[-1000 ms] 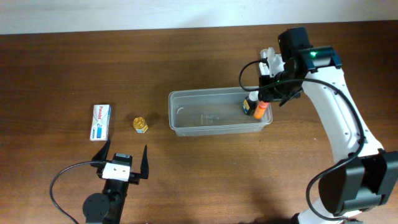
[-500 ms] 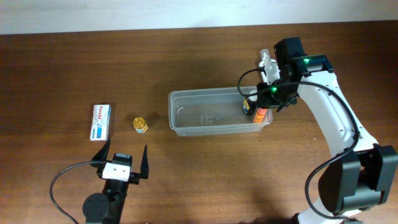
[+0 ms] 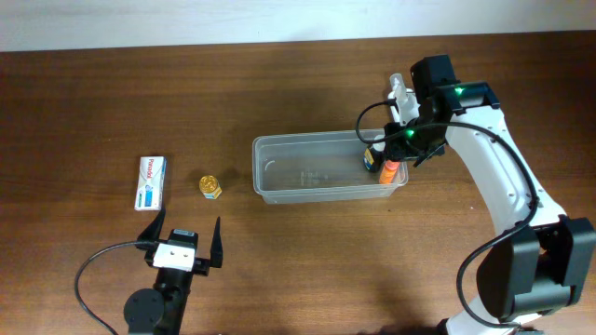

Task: Pack container
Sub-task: 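Lower the orange tube into the container beside the dark bottle, then open the right gripper and lift away toward the white lotion bottle, then lower the right gripper and grasp the white Calamol lotion bottle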

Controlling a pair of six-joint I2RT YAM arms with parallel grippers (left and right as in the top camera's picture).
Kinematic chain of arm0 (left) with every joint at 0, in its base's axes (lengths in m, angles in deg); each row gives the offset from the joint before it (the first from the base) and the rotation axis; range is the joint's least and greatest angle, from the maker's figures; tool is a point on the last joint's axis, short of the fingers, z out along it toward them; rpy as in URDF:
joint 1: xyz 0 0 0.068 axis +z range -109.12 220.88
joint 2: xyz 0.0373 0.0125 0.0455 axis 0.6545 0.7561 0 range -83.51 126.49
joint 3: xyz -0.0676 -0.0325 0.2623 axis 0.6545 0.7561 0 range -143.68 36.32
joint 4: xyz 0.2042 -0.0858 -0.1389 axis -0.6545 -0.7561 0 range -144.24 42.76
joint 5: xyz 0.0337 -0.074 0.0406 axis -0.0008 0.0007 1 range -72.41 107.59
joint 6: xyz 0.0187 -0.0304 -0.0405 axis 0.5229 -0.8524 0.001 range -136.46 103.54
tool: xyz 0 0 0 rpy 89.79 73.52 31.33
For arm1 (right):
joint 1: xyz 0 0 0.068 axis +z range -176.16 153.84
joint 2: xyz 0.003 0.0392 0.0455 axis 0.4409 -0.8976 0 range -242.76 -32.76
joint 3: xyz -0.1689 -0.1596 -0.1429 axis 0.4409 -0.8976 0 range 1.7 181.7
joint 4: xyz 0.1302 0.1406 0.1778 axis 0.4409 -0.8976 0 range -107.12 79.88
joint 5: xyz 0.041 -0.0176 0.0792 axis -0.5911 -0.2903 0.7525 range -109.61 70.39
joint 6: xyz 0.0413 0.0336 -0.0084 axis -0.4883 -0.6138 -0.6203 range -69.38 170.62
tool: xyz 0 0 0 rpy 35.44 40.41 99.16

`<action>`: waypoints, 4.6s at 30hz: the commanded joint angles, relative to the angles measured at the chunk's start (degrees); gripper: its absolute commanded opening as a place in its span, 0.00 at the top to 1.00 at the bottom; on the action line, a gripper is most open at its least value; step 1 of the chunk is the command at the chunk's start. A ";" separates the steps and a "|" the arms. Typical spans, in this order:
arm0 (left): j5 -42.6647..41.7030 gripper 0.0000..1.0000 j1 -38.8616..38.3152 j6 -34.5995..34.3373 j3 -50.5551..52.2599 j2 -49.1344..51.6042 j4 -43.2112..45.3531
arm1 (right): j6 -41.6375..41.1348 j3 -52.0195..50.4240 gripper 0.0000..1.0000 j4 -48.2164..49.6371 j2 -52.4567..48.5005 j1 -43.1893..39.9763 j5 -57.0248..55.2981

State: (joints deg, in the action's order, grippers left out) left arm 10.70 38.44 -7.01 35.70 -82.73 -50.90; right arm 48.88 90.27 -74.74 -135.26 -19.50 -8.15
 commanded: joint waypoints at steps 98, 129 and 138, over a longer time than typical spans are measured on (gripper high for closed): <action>-0.22 0.01 0.33 0.72 0.11 -0.44 -0.26 | -12.33 25.22 0.02 -10.43 -0.20 -27.67 -6.86; -0.22 0.01 0.33 0.72 0.11 -0.44 -0.26 | 14.80 25.20 0.02 11.85 -24.13 -11.32 -1.57; -0.22 0.01 0.33 0.72 0.11 -0.44 -0.26 | 17.88 25.20 0.02 14.36 -28.06 -10.99 -1.57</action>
State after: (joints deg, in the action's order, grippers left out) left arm 10.70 38.44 -7.01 35.68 -82.73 -50.90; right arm 64.23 115.87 -60.67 -162.06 -30.69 -9.20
